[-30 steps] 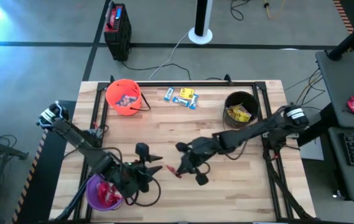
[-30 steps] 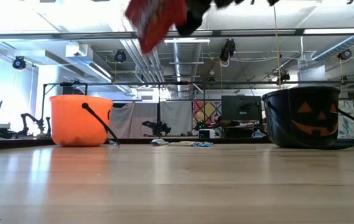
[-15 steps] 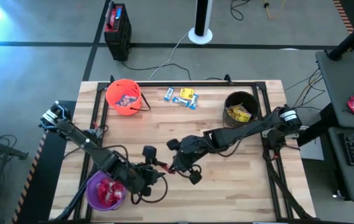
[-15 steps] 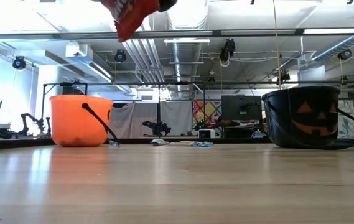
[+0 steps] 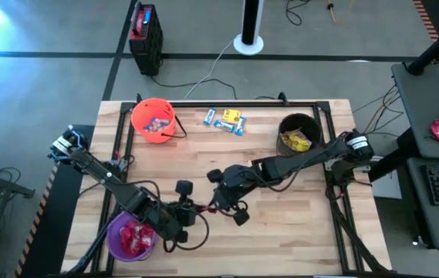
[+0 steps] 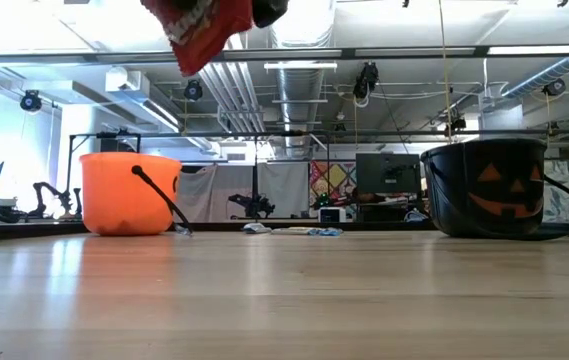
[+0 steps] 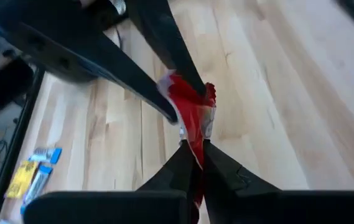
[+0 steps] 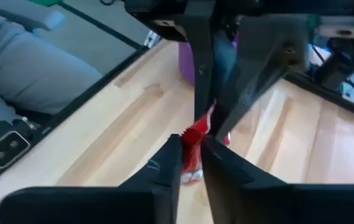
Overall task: Sort candy by brand, put in halloween buckets
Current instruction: Put the red candy into the purple bucket, then put the white chocolate bar into the orange bucket
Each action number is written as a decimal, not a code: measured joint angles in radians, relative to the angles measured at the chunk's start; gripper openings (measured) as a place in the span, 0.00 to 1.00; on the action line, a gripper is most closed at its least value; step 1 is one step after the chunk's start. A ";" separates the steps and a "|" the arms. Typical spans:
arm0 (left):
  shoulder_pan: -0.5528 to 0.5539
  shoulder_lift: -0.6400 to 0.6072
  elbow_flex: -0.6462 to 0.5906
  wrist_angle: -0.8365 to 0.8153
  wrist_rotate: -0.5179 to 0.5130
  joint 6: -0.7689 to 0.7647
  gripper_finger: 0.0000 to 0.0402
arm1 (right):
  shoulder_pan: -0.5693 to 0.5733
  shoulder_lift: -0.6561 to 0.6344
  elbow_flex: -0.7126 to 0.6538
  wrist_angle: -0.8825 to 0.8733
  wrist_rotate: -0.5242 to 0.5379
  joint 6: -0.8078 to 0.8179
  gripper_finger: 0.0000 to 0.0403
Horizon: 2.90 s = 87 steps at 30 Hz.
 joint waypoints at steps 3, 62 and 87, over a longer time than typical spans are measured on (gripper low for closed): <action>-0.005 0.000 0.030 -0.094 0.003 -0.059 0.01 | -0.018 -0.012 0.000 -0.030 0.002 0.002 0.21; -0.316 -0.005 0.251 -0.997 -0.421 -0.632 0.23 | -0.593 0.042 -0.005 -0.188 0.410 0.456 0.44; -0.298 -0.384 -0.131 -0.627 -0.601 -0.600 0.21 | -0.697 0.346 -0.002 -0.145 0.271 0.014 0.41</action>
